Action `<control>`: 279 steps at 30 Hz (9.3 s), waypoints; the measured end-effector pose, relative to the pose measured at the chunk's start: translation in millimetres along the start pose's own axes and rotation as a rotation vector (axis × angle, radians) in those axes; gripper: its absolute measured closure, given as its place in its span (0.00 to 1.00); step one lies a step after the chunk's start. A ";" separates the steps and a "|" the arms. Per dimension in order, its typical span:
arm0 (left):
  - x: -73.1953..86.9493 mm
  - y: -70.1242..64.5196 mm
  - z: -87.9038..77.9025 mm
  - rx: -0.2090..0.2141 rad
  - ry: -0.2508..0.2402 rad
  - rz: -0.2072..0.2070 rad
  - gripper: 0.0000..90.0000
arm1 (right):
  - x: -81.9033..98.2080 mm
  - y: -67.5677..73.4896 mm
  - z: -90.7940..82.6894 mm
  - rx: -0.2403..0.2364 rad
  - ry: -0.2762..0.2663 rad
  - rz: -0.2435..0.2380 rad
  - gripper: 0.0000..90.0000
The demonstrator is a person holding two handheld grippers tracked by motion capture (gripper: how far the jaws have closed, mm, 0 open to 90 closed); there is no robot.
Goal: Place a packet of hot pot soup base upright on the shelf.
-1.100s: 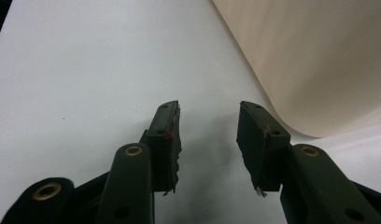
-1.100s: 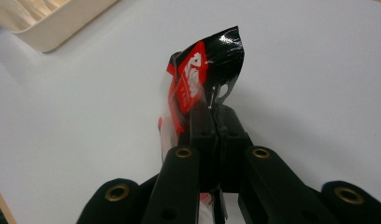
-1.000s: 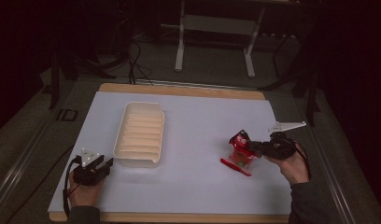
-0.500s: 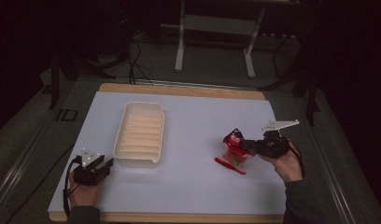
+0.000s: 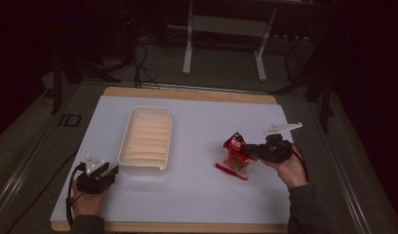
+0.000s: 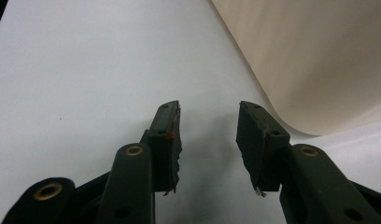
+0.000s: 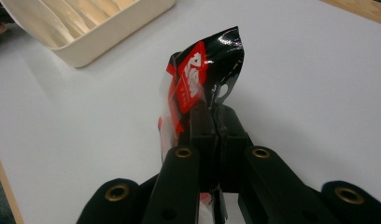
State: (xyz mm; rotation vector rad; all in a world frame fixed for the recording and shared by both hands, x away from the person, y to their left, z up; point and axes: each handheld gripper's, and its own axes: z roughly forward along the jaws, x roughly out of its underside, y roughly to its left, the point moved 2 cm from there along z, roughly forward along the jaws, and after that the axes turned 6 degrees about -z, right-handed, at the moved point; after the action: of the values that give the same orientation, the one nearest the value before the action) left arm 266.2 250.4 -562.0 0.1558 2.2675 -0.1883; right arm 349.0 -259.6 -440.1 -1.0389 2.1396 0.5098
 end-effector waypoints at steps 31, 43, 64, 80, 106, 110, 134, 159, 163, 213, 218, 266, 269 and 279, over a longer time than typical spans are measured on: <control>0.0 -1.0 0.4 0.003 0.004 0.009 0.66 | -34.7 9.3 32.1 -0.003 -0.022 -0.090 0.98; -0.1 -0.6 0.4 0.005 0.005 0.007 0.66 | -48.7 9.6 45.4 0.014 -0.024 -0.144 0.98; -0.1 -0.8 0.6 0.003 0.007 0.007 0.66 | -77.1 13.8 61.8 0.027 -0.052 -0.212 0.98; -0.1 -0.5 0.8 0.005 0.012 0.008 0.66 | -100.3 14.6 69.4 0.049 -0.065 -0.243 0.98; -0.2 -0.9 0.5 0.006 0.006 0.008 0.66 | -124.9 15.1 77.8 0.113 -0.097 -0.245 0.98; -0.2 -1.0 0.6 0.007 0.006 0.010 0.66 | -126.7 15.2 79.2 0.117 -0.097 -0.245 0.98; -0.2 -0.4 0.5 0.006 0.003 -0.002 0.66 | -137.0 15.7 93.2 0.119 -0.124 -0.227 0.98; -0.2 0.3 1.1 0.009 0.007 -0.008 0.66 | -152.2 18.0 111.3 0.123 -0.147 -0.231 0.98; -0.2 0.5 0.8 0.011 0.006 -0.009 0.66 | -156.6 19.1 116.0 0.128 -0.145 -0.237 0.98; 0.0 2.5 0.1 0.025 -0.003 -0.024 0.65 | -201.3 67.7 182.9 0.096 -0.165 -0.307 0.98; 0.2 5.0 -0.9 0.035 -0.017 -0.053 0.66 | -203.6 73.4 186.8 0.084 -0.166 -0.315 0.98; 0.7 3.4 -1.7 0.035 -0.024 -0.041 0.65 | -198.9 93.6 220.8 0.054 -0.139 -0.291 0.95; 0.8 3.3 -1.8 0.035 -0.023 -0.040 0.65 | -197.9 93.2 221.8 0.054 -0.133 -0.286 0.95; 0.8 3.1 -1.7 0.032 -0.021 -0.035 0.65 | -193.0 86.8 219.2 0.050 -0.144 -0.250 0.85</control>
State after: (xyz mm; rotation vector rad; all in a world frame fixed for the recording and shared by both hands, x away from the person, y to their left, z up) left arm 264.9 253.7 -561.8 0.1305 2.2486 -0.2444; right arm 455.4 25.9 -444.6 -1.1845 1.8563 0.3967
